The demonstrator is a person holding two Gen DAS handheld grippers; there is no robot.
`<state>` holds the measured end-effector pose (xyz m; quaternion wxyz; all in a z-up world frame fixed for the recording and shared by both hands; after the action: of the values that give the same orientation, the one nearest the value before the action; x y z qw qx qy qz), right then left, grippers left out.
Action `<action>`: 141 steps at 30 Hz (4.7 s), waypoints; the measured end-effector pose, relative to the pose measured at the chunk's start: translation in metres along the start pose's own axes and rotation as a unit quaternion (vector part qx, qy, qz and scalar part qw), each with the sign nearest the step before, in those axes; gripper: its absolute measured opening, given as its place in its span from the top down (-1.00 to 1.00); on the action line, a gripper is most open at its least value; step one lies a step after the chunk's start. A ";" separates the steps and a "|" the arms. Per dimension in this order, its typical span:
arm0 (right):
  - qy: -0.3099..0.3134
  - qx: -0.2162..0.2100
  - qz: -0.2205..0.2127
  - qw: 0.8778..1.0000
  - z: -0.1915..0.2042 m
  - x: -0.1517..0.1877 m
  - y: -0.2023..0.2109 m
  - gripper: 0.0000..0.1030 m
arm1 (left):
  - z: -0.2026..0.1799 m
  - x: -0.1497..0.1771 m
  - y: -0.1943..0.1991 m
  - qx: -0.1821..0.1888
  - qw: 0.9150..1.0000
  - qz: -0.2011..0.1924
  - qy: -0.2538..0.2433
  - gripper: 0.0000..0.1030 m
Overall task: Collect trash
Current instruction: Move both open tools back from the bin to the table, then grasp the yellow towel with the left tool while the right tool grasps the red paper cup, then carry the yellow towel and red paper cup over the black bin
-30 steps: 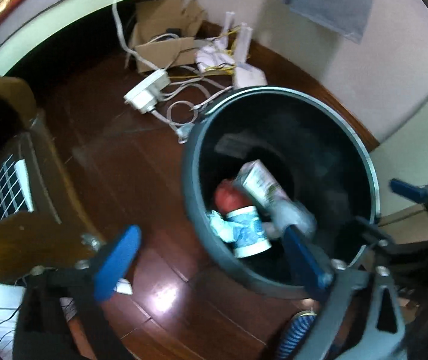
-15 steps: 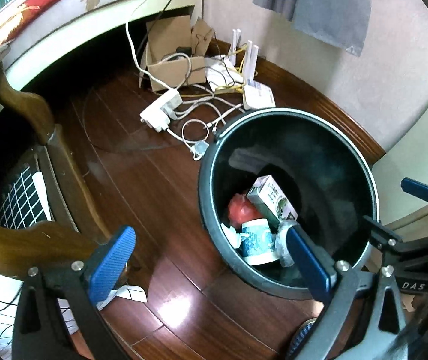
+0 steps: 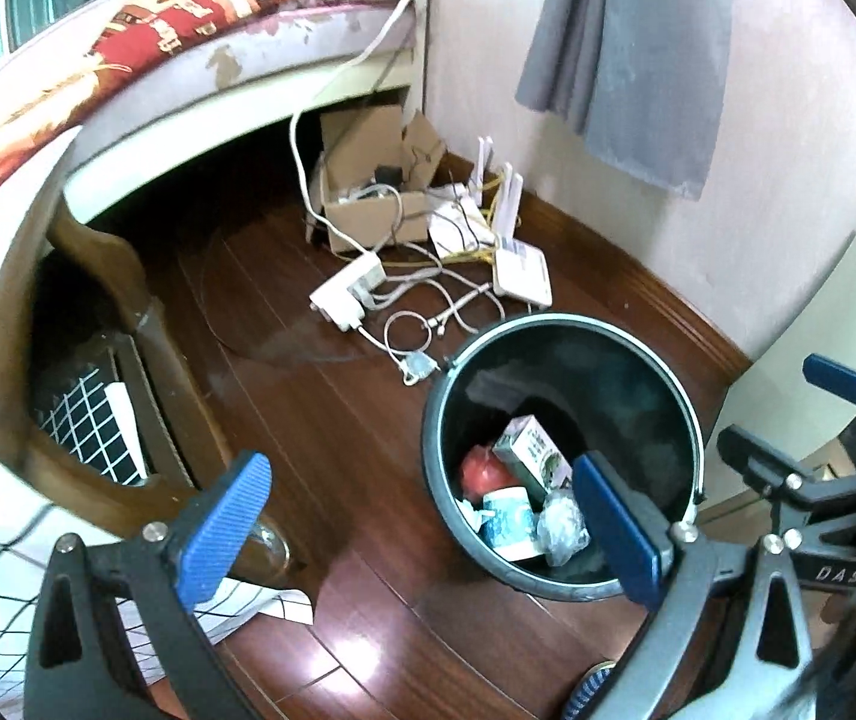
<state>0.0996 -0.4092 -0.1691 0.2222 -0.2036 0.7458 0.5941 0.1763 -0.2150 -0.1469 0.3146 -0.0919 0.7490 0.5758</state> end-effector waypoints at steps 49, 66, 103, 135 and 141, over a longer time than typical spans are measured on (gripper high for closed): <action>0.116 -0.136 -0.163 0.970 0.218 -0.127 0.092 -1.00 | 0.243 -0.002 0.172 -0.143 0.955 -0.171 0.198 -0.96; 0.165 -0.184 -0.146 0.958 0.317 -0.181 0.094 -1.00 | 0.364 0.018 0.182 -0.216 0.920 -0.172 0.280 -0.86; 0.196 -0.266 -0.140 0.933 0.462 -0.362 -0.015 -0.44 | 0.418 -0.034 0.123 -0.175 0.929 -0.145 0.290 0.13; 0.217 -0.264 -0.191 0.920 0.370 -0.243 0.103 -0.16 | 0.334 -0.028 0.169 -0.153 0.938 -0.191 0.247 0.16; 0.204 -0.257 -0.199 0.924 0.335 -0.227 0.120 -0.16 | 0.298 -0.033 0.170 -0.133 0.946 -0.194 0.222 0.16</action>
<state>0.2473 -0.0474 -0.0092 0.1196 -0.5148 0.5409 0.6543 0.2258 0.1063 -0.0323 0.2307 -0.4021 0.6845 0.5627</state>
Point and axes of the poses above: each gripper's, at about its wrist camera, not at the fingertips, and y roughly against the way its jaws point, z to its left, x to its underside, the point moved 7 cm from there along -y, roughly the way its jaws point, and after that the axes turned 10 degrees about y, right-handed, at the moved point
